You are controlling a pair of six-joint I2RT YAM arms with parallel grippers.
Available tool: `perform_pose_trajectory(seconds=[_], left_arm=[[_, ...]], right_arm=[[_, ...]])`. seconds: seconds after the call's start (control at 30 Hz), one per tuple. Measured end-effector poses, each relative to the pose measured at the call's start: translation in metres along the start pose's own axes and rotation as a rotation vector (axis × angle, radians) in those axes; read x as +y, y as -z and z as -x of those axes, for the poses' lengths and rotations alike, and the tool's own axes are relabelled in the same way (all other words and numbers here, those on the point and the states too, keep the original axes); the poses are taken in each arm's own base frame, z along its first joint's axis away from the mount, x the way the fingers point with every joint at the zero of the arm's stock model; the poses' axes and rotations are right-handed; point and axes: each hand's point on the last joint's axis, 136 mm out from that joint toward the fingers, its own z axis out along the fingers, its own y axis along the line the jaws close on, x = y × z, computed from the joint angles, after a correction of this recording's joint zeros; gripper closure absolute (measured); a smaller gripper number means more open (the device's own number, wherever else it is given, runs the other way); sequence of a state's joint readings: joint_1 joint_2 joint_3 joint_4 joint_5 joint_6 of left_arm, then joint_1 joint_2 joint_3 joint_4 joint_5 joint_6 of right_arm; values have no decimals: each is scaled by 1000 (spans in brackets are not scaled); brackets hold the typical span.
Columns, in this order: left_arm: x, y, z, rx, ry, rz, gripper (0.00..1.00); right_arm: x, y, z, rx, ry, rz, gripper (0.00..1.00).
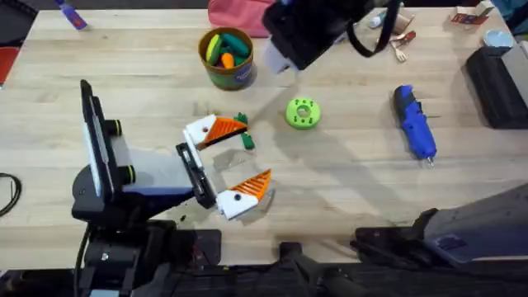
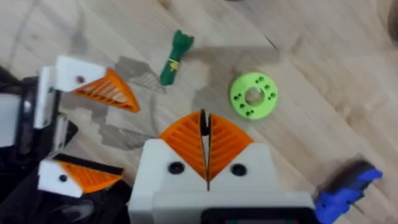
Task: Pick up the gripper from the table and insert it into the empty holder that is missing its gripper. Then pick up a screw, insert it into the mounting hole, and use the screwdriver to tighten it. Finally, clean up the table by picking up the vegetable and placing it into the bucket.
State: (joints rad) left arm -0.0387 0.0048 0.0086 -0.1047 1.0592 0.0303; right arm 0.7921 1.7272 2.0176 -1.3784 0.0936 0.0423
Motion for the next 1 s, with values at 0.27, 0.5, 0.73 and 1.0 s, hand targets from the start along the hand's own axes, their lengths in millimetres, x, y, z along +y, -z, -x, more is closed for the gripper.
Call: perform_pose_trajectory(seconds=[0.27,0.5,0.73,1.0], left_arm=[[0,0,0,0,0,0,16],[0,0,0,0,0,0,15],[0,0,0,0,0,0,15],[0,0,0,0,0,0,15]], right_arm=[[38,14,7,-35,147,42,995],[49,7,13,12,212,48,995],[78,-2,20,21,328,72,995],[110,-1,21,-10,480,101,995]])
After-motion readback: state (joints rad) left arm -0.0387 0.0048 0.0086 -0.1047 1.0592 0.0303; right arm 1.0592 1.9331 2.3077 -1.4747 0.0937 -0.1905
